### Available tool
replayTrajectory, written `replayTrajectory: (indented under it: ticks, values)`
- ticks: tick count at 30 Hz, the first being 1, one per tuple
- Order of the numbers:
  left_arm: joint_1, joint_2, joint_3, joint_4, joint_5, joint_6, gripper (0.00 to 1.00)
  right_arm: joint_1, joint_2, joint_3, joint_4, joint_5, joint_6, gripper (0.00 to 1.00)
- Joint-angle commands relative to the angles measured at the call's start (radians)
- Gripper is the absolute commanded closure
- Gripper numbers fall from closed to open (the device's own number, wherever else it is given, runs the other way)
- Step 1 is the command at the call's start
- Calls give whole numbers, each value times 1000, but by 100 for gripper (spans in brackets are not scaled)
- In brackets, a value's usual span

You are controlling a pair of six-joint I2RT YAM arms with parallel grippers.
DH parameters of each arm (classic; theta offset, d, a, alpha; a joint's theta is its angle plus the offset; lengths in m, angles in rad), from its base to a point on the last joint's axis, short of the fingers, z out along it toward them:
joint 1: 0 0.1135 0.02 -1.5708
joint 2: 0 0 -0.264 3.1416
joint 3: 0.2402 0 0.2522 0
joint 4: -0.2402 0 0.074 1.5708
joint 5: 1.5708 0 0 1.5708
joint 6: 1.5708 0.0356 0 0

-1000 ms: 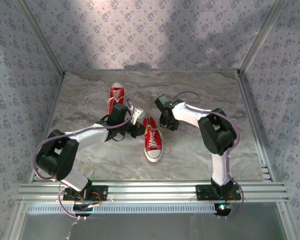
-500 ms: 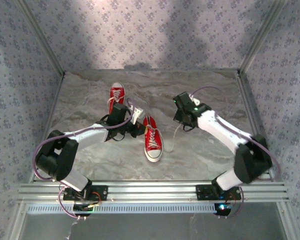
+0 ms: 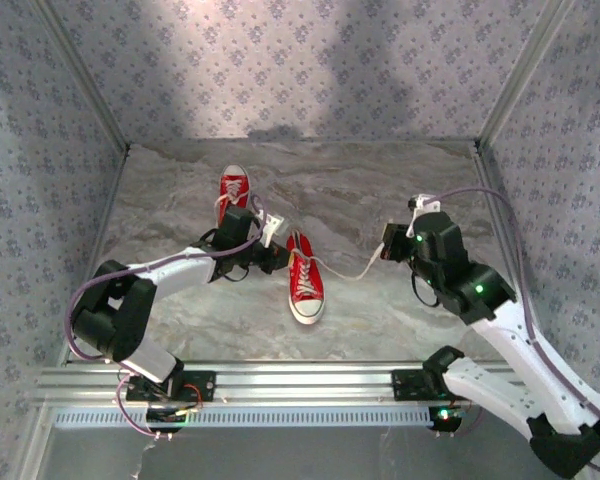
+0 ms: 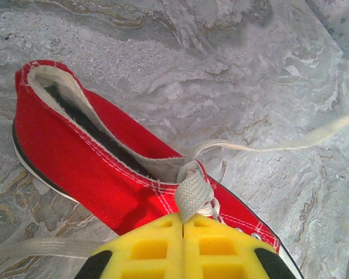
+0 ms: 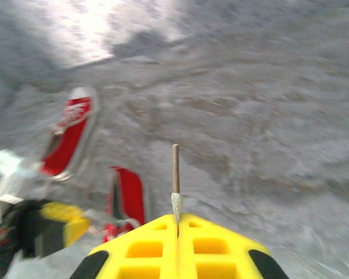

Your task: Tie the shoes

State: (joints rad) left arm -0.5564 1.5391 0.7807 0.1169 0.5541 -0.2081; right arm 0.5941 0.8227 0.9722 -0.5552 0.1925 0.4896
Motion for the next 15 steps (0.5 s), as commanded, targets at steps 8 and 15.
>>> replayTrajectory:
  ticks: [8, 15]
  values:
    - [13, 34, 62, 45, 20, -153, 100, 261, 284, -23, 477, -274, -418, 100]
    - [17, 50, 76, 38, 33, -189, 100, 465, 525, 58, 627, -276, -685, 100]
